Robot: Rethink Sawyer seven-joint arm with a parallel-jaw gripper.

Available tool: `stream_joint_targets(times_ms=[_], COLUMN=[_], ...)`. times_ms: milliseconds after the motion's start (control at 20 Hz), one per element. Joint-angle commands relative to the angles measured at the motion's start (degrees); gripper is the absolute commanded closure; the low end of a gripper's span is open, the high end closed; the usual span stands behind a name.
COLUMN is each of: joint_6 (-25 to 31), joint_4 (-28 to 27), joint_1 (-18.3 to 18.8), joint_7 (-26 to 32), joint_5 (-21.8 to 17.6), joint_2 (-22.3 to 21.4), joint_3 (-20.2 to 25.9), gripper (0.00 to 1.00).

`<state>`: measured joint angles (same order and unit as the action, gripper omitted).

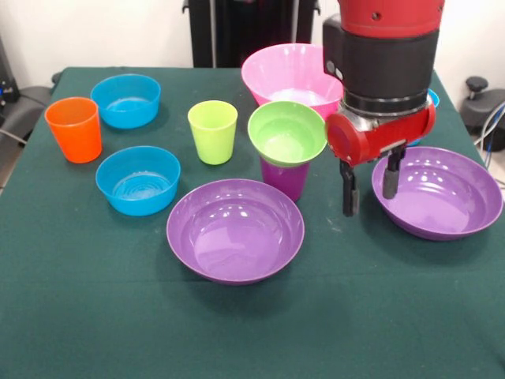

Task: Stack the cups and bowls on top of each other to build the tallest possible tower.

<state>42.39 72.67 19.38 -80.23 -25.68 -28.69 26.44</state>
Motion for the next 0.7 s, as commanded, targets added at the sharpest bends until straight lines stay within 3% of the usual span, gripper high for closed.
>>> stream_joint_targets(times_ms=[50, 450, 700], joint_6=[-3.2, -4.4, 0.1], joint_4=[-2.3, -1.9, -2.8], joint_1=[-2.7, -1.6, -1.2], joint_7=[-9.8, -7.6, -4.1], joint_5=[-1.2, 1.3, 2.9], joint_2=[5.9, 8.3, 10.7], joint_3=[-3.7, -2.3, -1.0], gripper=[0.0, 0.0, 0.0])
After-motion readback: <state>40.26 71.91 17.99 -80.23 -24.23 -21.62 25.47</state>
